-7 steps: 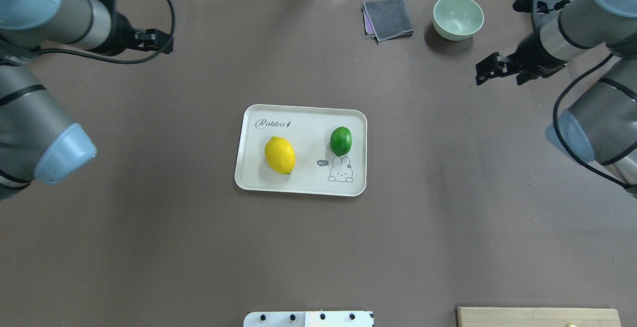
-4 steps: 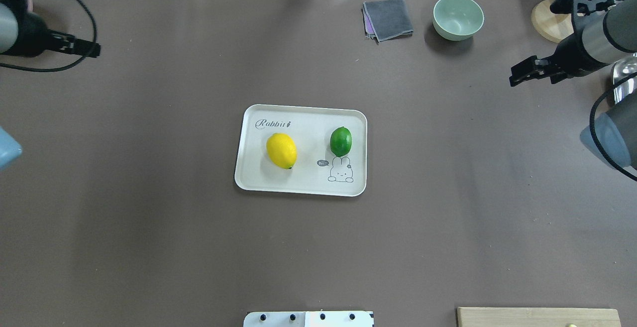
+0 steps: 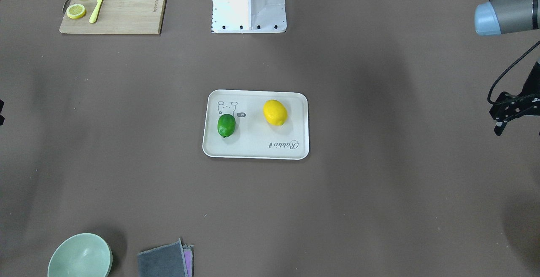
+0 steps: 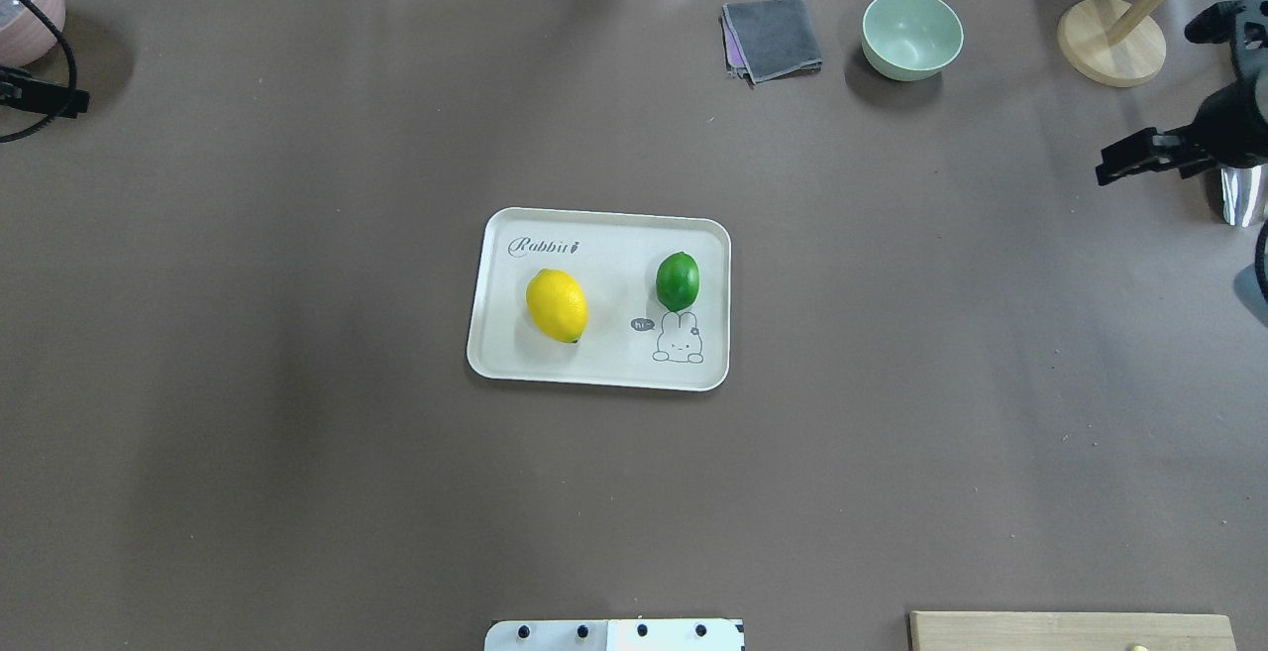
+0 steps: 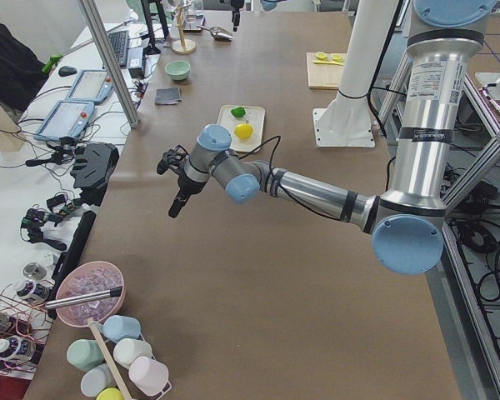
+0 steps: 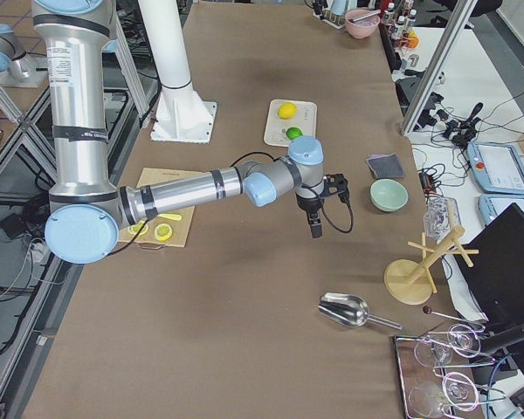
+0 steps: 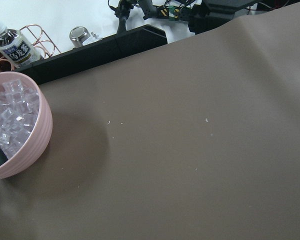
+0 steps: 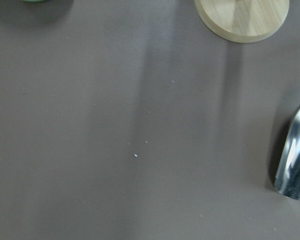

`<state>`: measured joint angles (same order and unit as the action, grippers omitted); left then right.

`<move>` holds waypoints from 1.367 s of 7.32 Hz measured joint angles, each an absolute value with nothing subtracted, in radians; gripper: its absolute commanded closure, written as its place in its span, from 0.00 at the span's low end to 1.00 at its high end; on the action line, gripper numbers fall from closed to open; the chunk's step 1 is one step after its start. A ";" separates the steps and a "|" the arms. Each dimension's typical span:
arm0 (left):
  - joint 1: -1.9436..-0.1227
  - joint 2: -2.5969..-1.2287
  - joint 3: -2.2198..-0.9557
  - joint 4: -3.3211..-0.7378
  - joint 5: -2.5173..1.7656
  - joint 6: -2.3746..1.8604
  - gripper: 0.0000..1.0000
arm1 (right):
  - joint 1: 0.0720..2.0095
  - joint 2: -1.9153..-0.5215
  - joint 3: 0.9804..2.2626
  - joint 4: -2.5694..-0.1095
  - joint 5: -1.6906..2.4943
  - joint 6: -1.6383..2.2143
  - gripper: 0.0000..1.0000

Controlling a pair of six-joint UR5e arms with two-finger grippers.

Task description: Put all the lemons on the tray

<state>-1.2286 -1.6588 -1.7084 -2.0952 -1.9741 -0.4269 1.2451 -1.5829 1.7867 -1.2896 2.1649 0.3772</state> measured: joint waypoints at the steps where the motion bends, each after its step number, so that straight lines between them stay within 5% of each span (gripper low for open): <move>1: -1.281 -1.658 -1.676 -2.068 -2.044 -0.340 0.02 | 1.303 -1.610 1.784 -1.317 2.201 0.285 0.00; 5: -1.515 -1.666 -1.637 -1.815 -2.231 -0.084 0.02 | 1.563 -1.654 1.780 -1.635 2.317 -0.196 0.00; 10: -1.608 -1.619 -1.559 -1.753 -2.297 0.043 0.02 | 1.594 -1.709 1.766 -1.674 2.301 -0.235 0.00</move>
